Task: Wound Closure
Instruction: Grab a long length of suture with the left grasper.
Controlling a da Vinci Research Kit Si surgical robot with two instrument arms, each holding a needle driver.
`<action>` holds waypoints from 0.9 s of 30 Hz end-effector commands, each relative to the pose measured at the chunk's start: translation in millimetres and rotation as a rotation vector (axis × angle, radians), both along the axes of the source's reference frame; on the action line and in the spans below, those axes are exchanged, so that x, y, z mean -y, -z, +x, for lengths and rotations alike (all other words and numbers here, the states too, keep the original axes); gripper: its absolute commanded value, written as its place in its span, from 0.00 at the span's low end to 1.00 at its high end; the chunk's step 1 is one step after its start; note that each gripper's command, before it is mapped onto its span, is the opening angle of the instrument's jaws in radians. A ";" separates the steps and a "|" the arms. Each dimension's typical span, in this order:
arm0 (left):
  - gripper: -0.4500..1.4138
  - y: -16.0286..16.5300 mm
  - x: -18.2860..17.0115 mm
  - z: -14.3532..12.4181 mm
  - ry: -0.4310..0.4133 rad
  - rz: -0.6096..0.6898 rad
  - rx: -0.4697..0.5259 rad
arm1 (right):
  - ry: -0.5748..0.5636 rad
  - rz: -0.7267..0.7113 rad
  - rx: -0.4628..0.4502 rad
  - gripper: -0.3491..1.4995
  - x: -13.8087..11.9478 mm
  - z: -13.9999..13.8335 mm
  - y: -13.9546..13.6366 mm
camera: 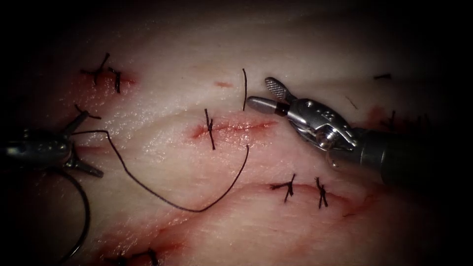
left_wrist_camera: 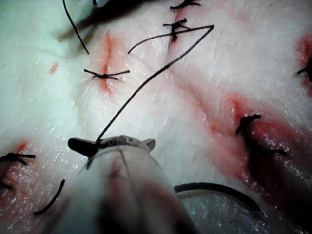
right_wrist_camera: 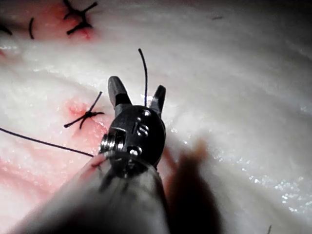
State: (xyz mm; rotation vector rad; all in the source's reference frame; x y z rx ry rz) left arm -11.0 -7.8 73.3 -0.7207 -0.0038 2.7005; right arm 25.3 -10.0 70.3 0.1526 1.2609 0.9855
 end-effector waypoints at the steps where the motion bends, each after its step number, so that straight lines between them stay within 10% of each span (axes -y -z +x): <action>1: 0.86 -1.1 -0.3 -0.5 -0.007 0.002 -0.007 | 0.000 -0.004 -0.003 0.88 -0.4 1.0 -0.1; 16: 0.68 -7.3 -1.1 2.1 0.016 -0.039 -0.025 | 0.011 -0.006 0.003 0.84 0.5 0.9 -0.2; 18: 0.55 -7.6 -1.0 2.4 0.016 -0.034 -0.030 | 0.011 -0.007 0.002 0.83 0.6 0.9 -0.2; 21: 0.00 -7.0 -1.3 2.4 0.025 -0.027 -0.036 | 0.012 -0.007 0.002 0.82 0.6 0.8 -0.2; 23: 0.00 -6.4 -1.7 2.4 0.036 -0.018 -0.038 | 0.013 -0.007 0.003 0.79 0.8 0.6 -0.1; 25: 0.00 -5.6 -2.1 2.4 0.046 -0.035 -0.015 | 0.017 -0.003 0.027 0.64 1.2 0.3 0.1; 27: 0.00 -4.7 -2.6 2.4 0.058 -0.063 -0.004 | 0.037 -0.014 0.054 0.21 1.9 -0.1 0.6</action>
